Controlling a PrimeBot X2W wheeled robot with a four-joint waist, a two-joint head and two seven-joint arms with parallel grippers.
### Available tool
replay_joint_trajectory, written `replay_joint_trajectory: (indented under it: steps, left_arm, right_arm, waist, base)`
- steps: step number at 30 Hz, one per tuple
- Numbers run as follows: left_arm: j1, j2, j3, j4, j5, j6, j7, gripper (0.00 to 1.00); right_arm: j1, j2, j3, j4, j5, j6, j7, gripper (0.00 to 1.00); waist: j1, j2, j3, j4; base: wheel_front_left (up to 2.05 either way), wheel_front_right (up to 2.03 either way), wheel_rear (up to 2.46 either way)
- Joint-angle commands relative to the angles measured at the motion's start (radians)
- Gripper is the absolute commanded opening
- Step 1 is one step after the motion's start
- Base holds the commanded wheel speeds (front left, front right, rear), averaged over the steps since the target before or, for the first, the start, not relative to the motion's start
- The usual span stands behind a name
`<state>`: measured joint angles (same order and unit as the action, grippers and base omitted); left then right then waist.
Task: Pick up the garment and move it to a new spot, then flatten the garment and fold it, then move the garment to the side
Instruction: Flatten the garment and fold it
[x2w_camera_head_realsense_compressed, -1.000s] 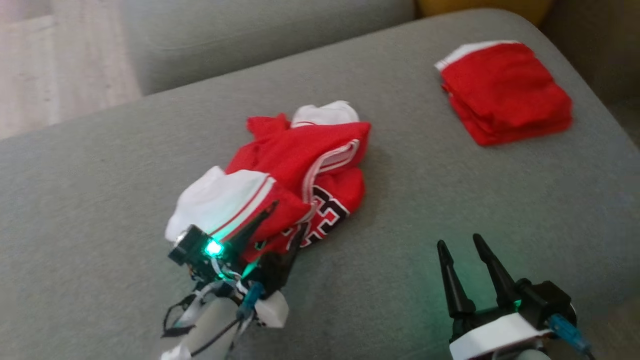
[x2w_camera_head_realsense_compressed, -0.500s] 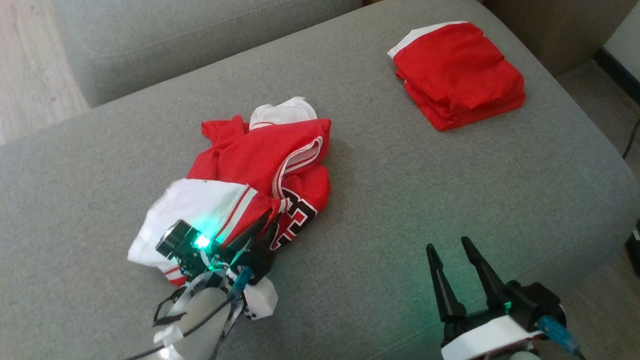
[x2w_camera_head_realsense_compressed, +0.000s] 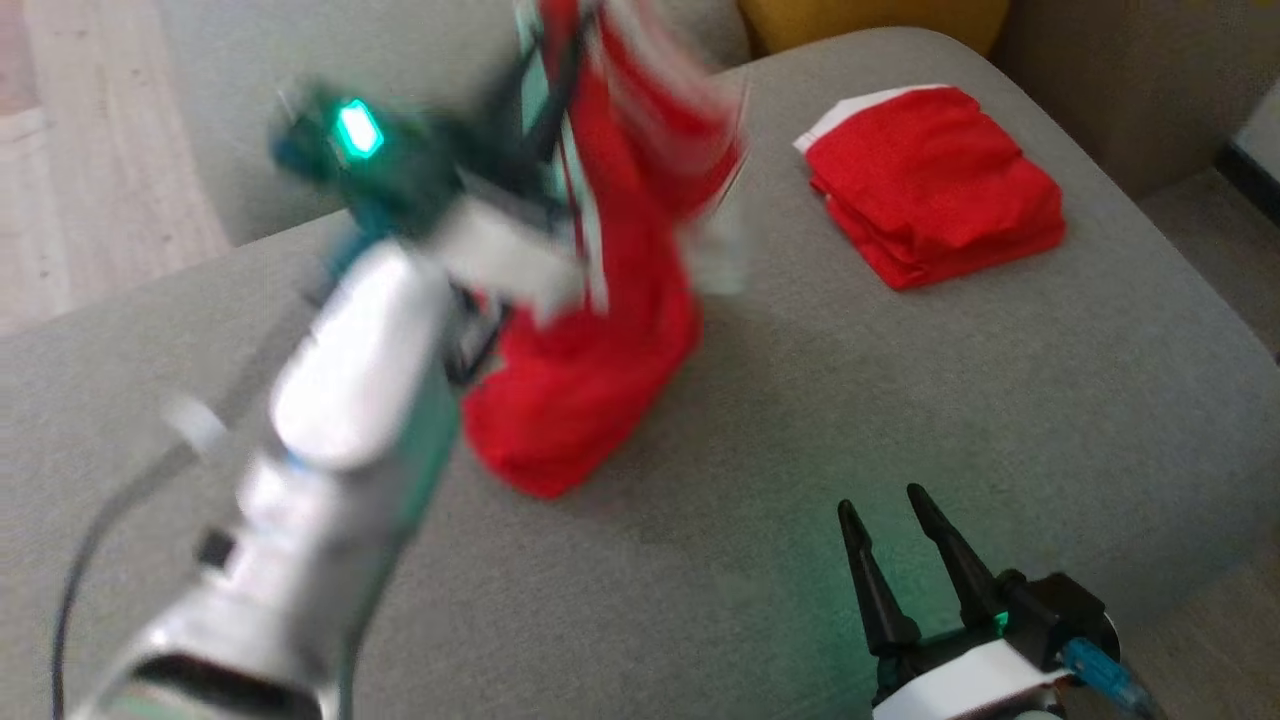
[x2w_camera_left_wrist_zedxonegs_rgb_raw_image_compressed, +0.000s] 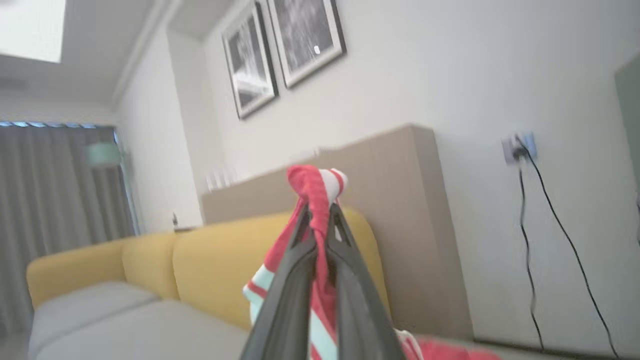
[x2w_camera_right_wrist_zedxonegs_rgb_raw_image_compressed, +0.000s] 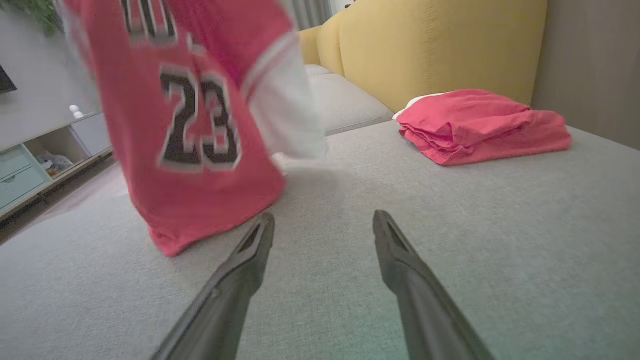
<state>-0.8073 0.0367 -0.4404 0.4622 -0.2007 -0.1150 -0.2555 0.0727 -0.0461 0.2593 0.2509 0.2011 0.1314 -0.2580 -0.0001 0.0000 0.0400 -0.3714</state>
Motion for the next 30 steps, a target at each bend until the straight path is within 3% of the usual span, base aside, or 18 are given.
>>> replay_joint_trajectory:
  steps: [1,4,7,13,17,18,19,24,25,28,30]
  left_arm:
    - [-0.09,0.016,0.07,-0.052,-0.034,-0.001,-0.006,0.0]
    - [-0.176,0.015,0.17,-0.102,-0.102,0.014,-0.006,0.0]
    - [-0.154,0.035,0.234,-0.111,-0.124,0.02,-0.006,0.0]
    - [0.194,0.089,0.351,-0.024,-0.211,0.061,0.016,0.0]
    - [0.429,0.112,0.361,0.09,-0.216,0.087,0.034,0.0]
    - [0.465,0.119,0.365,0.11,-0.206,0.101,0.025,0.3]
    - [0.49,0.129,0.369,0.121,-0.188,0.12,0.013,1.0]
    - [0.547,0.163,0.358,0.053,-0.038,0.233,-0.005,1.0]
    - [0.547,0.163,0.358,0.053,-0.038,0.233,-0.005,1.0]
    - [0.566,0.171,0.319,-0.082,0.088,0.301,-0.006,1.0]
    - [0.572,0.162,0.273,-0.152,0.153,0.321,-0.006,1.0]
  right_arm:
    - [-0.025,-0.004,0.027,-0.031,0.002,-0.001,-0.004,1.0]
    - [-0.023,-0.004,0.021,-0.034,0.006,-0.001,-0.004,1.0]
    - [-0.016,-0.004,0.021,-0.033,0.008,-0.001,-0.004,1.0]
    - [0.002,-0.004,0.001,-0.034,0.008,-0.001,-0.004,1.0]
    - [0.0,-0.004,-0.008,-0.033,-0.002,-0.001,-0.004,1.0]
    - [-0.001,-0.004,-0.006,-0.032,-0.004,-0.001,-0.004,1.0]
    - [-0.003,-0.004,-0.005,-0.031,-0.007,-0.001,-0.004,1.0]
    - [-0.009,-0.004,-0.008,-0.026,-0.015,-0.001,-0.004,1.0]
    - [-0.009,-0.004,-0.008,-0.026,-0.015,-0.001,-0.004,1.0]
    - [-0.015,-0.009,-0.007,-0.028,-0.017,-0.001,-0.004,1.0]
    - [-0.019,-0.014,-0.004,-0.028,-0.018,-0.001,-0.004,1.0]
  waist:
    - [0.0001,0.0,-0.009,0.021]
    - [0.0001,0.0,-0.018,0.058]
    - [0.0001,0.0,-0.025,0.1]
    - [0.0001,0.0,-0.021,0.194]
    - [0.0001,0.0,-0.002,0.253]
    - [0.0001,0.0,0.002,0.265]
    - [0.0001,0.0,0.005,0.275]
    - [0.0001,0.0,0.011,0.305]
    - [0.0001,0.0,0.011,0.305]
    - [0.0001,0.0,0.023,0.307]
    - [0.0001,0.0,0.035,0.302]
  base:
    - [0.0,0.0,0.0]
    - [0.0,0.0,0.0]
    - [0.0,0.0,0.0]
    - [0.0,0.0,0.0]
    - [0.0,0.0,0.0]
    - [0.0,0.0,0.0]
    - [0.0,0.0,0.0]
    - [0.0,0.0,0.0]
    - [0.0,0.0,0.0]
    - [0.0,0.0,0.0]
    - [0.0,0.0,0.0]
